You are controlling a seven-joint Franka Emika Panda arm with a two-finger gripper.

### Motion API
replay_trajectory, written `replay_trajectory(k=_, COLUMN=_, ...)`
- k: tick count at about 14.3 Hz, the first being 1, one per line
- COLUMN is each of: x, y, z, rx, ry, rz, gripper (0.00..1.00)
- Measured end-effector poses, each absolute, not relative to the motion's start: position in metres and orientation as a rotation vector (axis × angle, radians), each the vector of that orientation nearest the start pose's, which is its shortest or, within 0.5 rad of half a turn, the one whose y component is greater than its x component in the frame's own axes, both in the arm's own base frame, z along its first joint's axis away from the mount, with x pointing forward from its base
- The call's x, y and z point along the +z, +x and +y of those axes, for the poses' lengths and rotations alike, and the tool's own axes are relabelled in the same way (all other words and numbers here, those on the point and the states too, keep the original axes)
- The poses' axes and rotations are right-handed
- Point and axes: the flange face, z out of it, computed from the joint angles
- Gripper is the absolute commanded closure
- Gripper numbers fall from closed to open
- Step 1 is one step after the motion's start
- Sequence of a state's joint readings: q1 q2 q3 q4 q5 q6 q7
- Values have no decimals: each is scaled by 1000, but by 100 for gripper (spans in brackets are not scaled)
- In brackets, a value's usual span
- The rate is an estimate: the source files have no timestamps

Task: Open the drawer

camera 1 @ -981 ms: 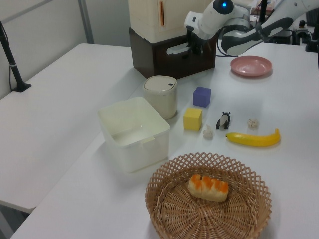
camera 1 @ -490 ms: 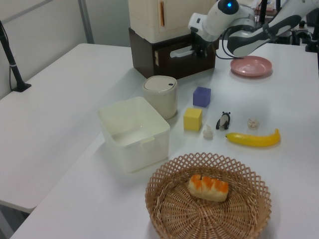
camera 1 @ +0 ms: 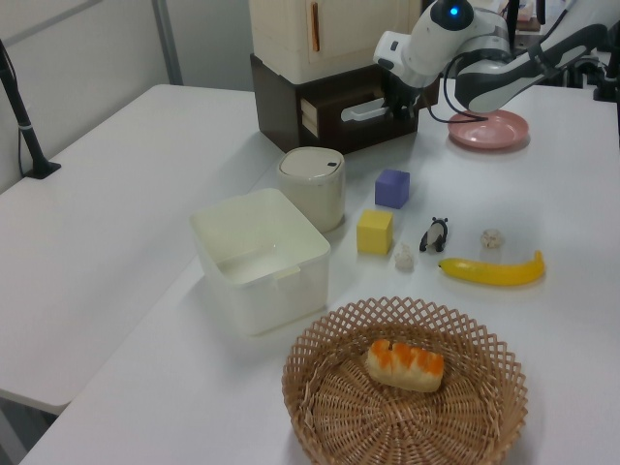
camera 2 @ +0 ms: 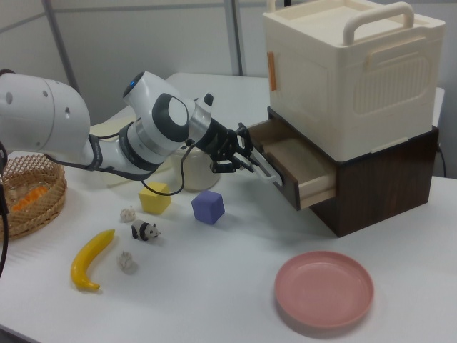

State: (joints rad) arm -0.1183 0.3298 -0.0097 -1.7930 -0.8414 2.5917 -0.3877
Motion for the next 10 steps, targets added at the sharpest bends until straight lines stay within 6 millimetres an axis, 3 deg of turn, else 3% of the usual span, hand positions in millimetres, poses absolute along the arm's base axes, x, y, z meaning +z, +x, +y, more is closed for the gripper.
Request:
replay_trajectory(k=1, x=413, y=670, z=-69, rx=333, ry=2202, rz=1046, gripper=85)
replay_trajectory(k=2, x=413, y=669, z=-68, rx=330, ry=2203, rz=1045, gripper=47)
replay_trajectory(k=3, x=413, y=669, z=-68, rx=330, ry=2204, rz=1042, gripper=25)
replay_trajectory(k=4, x=413, y=669, z=-67, rx=331, ry=2205, rz=1042, gripper=13)
replay_trajectory(k=5, x=412, y=669, z=-62, rx=336, ry=2208, rz=1044, gripper=4)
replay_trajectory(k=10, x=418, y=667, z=-35, rx=359, ry=2286, rz=991, gripper=3)
